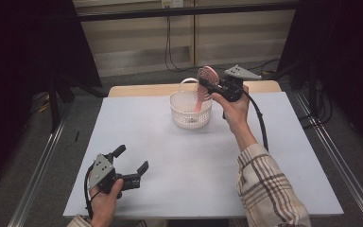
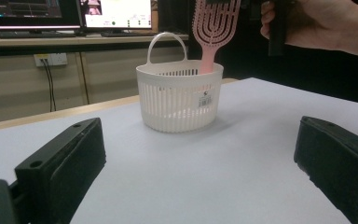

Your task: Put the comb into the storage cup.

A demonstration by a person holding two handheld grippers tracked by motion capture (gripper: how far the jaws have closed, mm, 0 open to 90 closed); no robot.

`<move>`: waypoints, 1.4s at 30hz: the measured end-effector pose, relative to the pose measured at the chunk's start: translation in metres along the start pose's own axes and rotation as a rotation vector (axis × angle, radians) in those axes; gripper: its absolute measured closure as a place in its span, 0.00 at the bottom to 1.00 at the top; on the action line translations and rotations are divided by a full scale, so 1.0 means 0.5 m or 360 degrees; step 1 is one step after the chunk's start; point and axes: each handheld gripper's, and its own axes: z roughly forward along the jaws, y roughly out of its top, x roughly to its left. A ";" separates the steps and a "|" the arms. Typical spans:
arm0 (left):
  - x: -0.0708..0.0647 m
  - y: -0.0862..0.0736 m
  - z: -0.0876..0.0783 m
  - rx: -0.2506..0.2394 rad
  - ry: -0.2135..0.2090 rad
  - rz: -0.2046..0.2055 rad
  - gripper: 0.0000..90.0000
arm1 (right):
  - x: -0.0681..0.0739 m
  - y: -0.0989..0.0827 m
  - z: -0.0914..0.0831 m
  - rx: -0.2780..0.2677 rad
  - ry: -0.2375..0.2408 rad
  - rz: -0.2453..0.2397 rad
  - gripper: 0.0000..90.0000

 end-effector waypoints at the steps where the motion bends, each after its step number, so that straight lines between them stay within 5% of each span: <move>1: 0.000 0.000 0.000 -0.0001 0.0002 -0.0001 0.02 | 0.000 -0.003 0.002 0.0005 0.0002 0.0006 0.71; 19: 0.003 -0.002 -0.001 0.0025 0.0003 0.0015 0.02 | -0.005 -0.055 0.024 0.0038 -0.0022 0.0042 0.71; 42: 0.000 -0.003 0.003 0.0030 -0.0014 -0.0001 0.02 | -0.039 -0.067 -0.002 0.0066 -0.0134 0.0075 0.67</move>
